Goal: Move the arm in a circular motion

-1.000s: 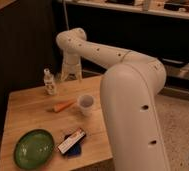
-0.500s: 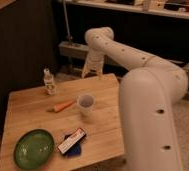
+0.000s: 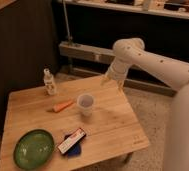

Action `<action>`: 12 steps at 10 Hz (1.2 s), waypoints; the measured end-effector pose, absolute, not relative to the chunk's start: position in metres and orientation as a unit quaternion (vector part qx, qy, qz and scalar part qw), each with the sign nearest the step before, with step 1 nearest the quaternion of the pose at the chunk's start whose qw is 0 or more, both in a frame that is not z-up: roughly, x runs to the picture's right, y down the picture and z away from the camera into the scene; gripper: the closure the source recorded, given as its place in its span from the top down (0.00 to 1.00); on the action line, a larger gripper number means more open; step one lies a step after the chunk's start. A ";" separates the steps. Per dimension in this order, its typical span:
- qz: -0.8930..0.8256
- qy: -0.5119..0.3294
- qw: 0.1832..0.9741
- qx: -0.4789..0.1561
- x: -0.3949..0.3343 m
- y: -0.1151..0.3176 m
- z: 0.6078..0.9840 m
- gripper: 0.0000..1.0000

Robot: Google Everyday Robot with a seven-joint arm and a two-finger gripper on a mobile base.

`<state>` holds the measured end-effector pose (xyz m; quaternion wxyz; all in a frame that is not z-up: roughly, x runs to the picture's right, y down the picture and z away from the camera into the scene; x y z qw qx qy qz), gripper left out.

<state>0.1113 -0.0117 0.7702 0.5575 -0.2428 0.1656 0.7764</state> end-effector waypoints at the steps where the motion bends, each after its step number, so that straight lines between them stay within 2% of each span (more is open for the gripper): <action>1: 0.781 0.167 0.553 -0.239 0.115 0.007 0.753 0.65; 6: 0.762 0.175 0.578 -0.236 0.076 0.063 0.693 0.65; 12: 0.717 0.204 0.603 -0.285 0.017 0.134 0.662 0.65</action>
